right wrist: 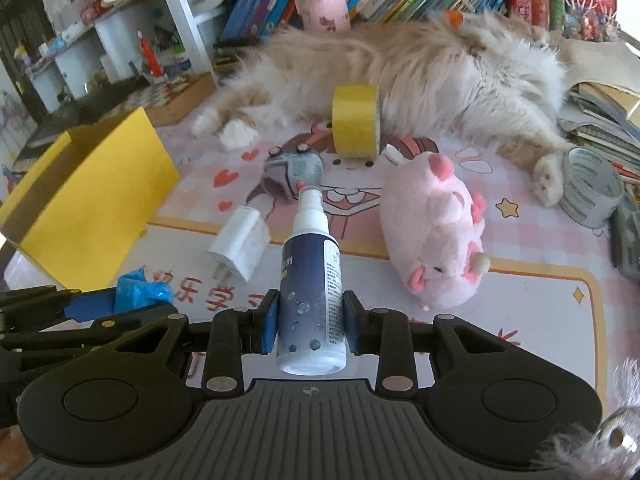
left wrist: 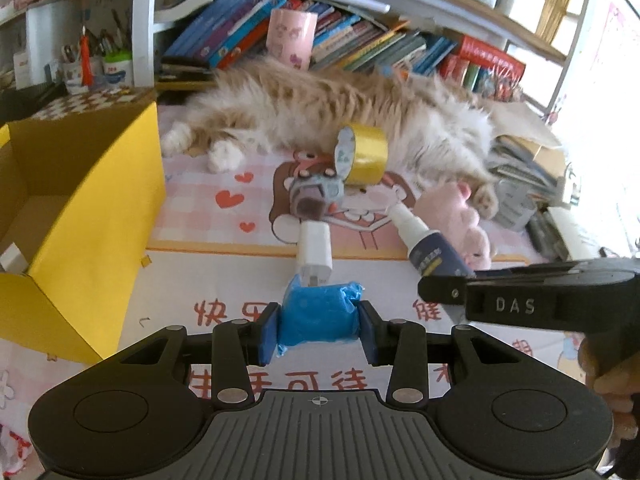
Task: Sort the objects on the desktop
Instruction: 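Grasp the blue packet with the left tool while the right tool grasps the spray bottle, then lift the blue packet and spray bottle and carry both toward the yellow box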
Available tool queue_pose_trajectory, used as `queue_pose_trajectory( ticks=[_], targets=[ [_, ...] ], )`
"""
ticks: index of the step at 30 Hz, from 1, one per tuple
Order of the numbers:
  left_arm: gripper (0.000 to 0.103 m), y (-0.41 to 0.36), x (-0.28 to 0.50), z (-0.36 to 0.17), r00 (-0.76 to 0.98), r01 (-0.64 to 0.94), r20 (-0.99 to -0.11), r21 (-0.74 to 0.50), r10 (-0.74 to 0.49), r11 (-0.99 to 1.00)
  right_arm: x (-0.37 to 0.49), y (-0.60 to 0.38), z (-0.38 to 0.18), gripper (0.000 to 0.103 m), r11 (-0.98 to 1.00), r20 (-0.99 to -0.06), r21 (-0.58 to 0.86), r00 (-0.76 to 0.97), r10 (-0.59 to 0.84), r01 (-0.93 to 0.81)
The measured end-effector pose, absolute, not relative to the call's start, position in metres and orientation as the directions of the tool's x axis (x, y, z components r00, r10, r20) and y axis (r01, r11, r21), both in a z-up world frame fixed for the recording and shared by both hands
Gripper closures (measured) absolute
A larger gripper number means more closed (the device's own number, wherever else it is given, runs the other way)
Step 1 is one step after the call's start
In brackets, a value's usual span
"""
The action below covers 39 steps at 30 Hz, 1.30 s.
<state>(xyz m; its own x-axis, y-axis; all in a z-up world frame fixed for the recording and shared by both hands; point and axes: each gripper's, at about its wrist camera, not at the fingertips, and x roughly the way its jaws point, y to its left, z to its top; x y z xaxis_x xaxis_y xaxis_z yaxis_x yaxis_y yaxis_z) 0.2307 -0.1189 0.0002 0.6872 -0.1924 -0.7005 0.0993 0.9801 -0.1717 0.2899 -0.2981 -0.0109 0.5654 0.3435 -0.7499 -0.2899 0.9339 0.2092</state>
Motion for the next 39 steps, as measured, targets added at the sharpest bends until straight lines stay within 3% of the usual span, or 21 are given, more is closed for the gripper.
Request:
queue_pose_trajectory(
  ticks=[15, 39],
  targets=[
    [0.064, -0.087, 0.195, 0.010, 0.689, 0.194, -0.676, -0.175, -0.261, 0.965, 0.234, -0.254, 0.008, 0.073, 0.947, -0.711, 0.141, 0.637, 0.299, -0.287],
    [0.064, -0.011, 0.088, 0.004, 0.656, 0.228, -0.693, -0.196, -0.299, 0.954, 0.123, -0.177, 0.000, 0.073, 0.962, -0.739, 0.132, 0.623, 0.257, -0.240]
  ],
)
